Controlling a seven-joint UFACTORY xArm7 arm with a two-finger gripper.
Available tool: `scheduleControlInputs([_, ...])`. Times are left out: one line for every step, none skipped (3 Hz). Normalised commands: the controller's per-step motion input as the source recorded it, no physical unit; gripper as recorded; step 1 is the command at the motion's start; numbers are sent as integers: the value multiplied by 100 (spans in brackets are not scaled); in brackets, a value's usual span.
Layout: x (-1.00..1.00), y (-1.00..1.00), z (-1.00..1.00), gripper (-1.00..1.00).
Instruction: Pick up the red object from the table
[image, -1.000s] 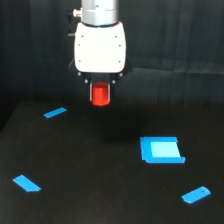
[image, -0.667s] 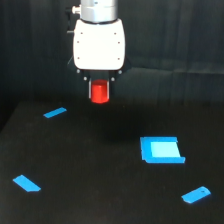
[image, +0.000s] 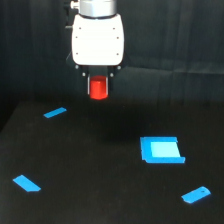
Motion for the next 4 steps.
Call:
scheduleControlInputs([5, -10, 31, -100])
scheduleControlInputs([0, 8, 29, -95])
scheduleControlInputs([7, 0, 46, -91])
scheduleControlInputs([0, 1, 15, -100])
